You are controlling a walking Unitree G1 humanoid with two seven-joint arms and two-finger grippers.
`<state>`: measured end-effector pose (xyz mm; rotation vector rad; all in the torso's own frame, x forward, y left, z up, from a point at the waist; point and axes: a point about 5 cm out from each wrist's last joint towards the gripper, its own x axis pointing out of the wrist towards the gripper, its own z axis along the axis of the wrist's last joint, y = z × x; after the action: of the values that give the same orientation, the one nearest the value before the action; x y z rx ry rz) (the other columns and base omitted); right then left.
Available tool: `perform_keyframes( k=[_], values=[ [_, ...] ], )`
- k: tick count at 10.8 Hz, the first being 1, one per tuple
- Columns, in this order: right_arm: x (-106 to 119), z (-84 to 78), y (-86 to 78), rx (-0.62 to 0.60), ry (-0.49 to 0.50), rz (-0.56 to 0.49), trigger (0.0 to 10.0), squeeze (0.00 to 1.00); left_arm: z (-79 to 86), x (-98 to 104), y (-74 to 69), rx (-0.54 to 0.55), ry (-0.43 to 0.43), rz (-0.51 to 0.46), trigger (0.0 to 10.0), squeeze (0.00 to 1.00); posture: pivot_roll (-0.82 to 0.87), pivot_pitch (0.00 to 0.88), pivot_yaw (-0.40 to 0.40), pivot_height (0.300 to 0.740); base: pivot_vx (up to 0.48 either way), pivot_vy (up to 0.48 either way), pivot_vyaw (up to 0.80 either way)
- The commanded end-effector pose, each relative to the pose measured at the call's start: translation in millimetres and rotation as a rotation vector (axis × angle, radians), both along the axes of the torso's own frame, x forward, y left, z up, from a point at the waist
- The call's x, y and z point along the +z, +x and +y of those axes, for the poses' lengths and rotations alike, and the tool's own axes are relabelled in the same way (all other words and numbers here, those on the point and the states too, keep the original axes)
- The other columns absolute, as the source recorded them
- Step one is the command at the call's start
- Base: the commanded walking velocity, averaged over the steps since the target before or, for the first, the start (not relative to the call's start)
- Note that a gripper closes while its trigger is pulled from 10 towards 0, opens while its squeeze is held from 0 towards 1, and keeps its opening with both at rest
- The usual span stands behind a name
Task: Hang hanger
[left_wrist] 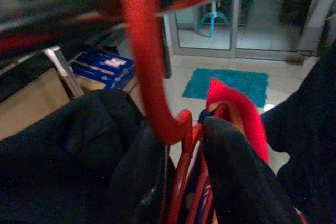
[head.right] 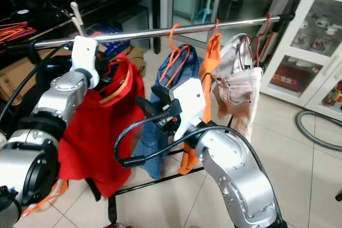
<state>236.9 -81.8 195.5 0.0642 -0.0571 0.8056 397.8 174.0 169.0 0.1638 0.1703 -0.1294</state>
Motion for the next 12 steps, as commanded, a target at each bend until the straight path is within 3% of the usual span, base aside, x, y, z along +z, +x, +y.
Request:
perform_keyframes(
  k=[1,3,5,7,8,10,12],
  values=[
    [8.8,-4.0,-0.2,-0.011,0.017,-0.041,10.0,0.0,5.5,-1.1,-3.4,0.0,-0.011,0.015,10.0,1.0,-0.13,0.0,0.045,0.74,0.0,0.0,0.0],
    [10.9,-10.6,2.6,-0.041,0.041,-0.04,10.0,0.0,11.3,2.7,-25.4,-0.034,-0.076,-0.036,10.0,1.0,-0.12,0.0,0.035,0.74,0.0,0.0,0.0],
    [8.8,-12.5,4.9,-0.043,0.043,-0.031,10.0,0.0,20.2,10.5,-57.8,-0.006,-0.102,-0.096,10.0,1.0,-0.1,0.0,0.02,0.74,0.0,0.0,0.0],
    [8.6,-11.8,6.4,-0.037,0.053,-0.029,10.0,0.0,23.6,24.5,-81.6,-0.007,-0.071,-0.174,10.0,1.0,-0.08,0.0,0.014,0.74,0.0,0.0,0.0],
    [5.1,-13.9,9.8,-0.071,0.053,-0.019,10.0,0.0,24.5,37.2,-101.0,-0.009,-0.016,-0.256,10.0,0.0,-0.08,0.0,0.015,0.74,0.0,0.0,0.0],
    [-4.3,-25.3,17.5,-0.204,0.06,0.01,10.0,0.0,21.2,47.6,-120.7,-0.019,0.038,-0.302,10.0,0.0,-0.06,0.0,0.009,0.74,0.0,0.0,0.0],
    [-7.2,-29.1,19.9,-0.246,0.071,0.016,10.0,0.0,3.0,47.5,-129.0,-0.151,-0.015,-0.281,10.0,0.0,-0.05,0.0,0.006,0.74,0.0,0.0,0.0]
  ],
)
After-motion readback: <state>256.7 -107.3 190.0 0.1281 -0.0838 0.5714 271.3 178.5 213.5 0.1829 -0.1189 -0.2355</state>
